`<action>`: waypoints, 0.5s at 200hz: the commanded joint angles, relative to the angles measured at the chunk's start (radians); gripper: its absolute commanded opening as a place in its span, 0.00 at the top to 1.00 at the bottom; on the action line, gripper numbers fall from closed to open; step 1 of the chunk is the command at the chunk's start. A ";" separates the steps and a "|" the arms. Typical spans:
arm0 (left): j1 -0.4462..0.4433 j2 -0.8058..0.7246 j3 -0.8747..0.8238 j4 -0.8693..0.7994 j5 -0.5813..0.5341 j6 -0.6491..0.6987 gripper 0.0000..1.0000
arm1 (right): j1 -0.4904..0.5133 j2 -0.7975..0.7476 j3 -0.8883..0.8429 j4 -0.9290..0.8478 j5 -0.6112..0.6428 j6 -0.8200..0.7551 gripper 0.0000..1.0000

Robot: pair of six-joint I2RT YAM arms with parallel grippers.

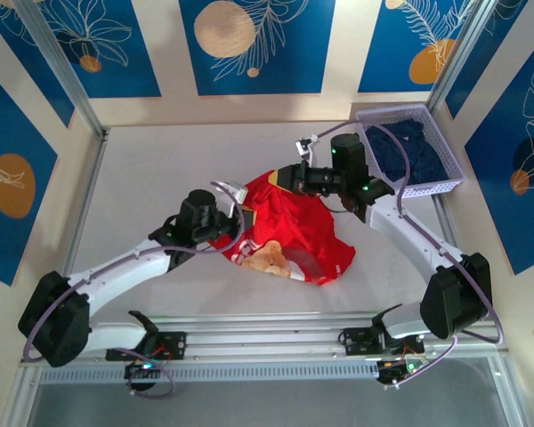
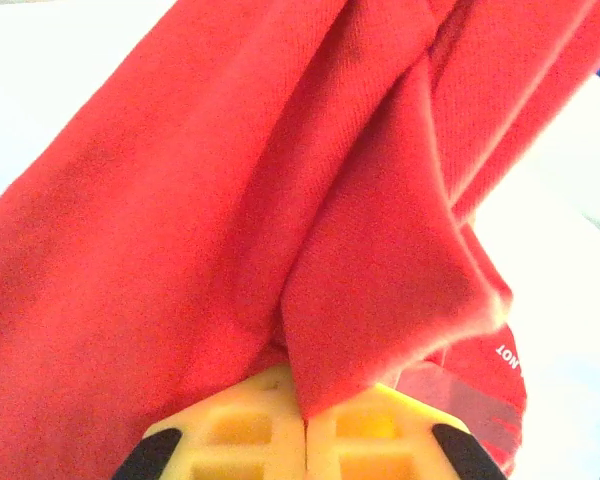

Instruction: Fold the inside-out t-shirt

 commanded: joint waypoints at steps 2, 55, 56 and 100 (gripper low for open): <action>0.000 -0.035 -0.089 -0.115 -0.057 0.026 0.90 | -0.039 -0.030 0.105 0.006 -0.056 -0.042 1.00; 0.002 -0.104 -0.099 -0.174 -0.102 0.055 0.83 | -0.041 0.007 0.128 -0.046 -0.111 -0.086 1.00; 0.001 -0.103 -0.098 -0.175 -0.101 0.056 0.83 | -0.042 0.007 0.128 -0.045 -0.111 -0.086 1.00; 0.000 -0.130 -0.020 -0.162 0.029 0.017 0.63 | -0.032 0.016 0.133 -0.071 -0.098 -0.097 1.00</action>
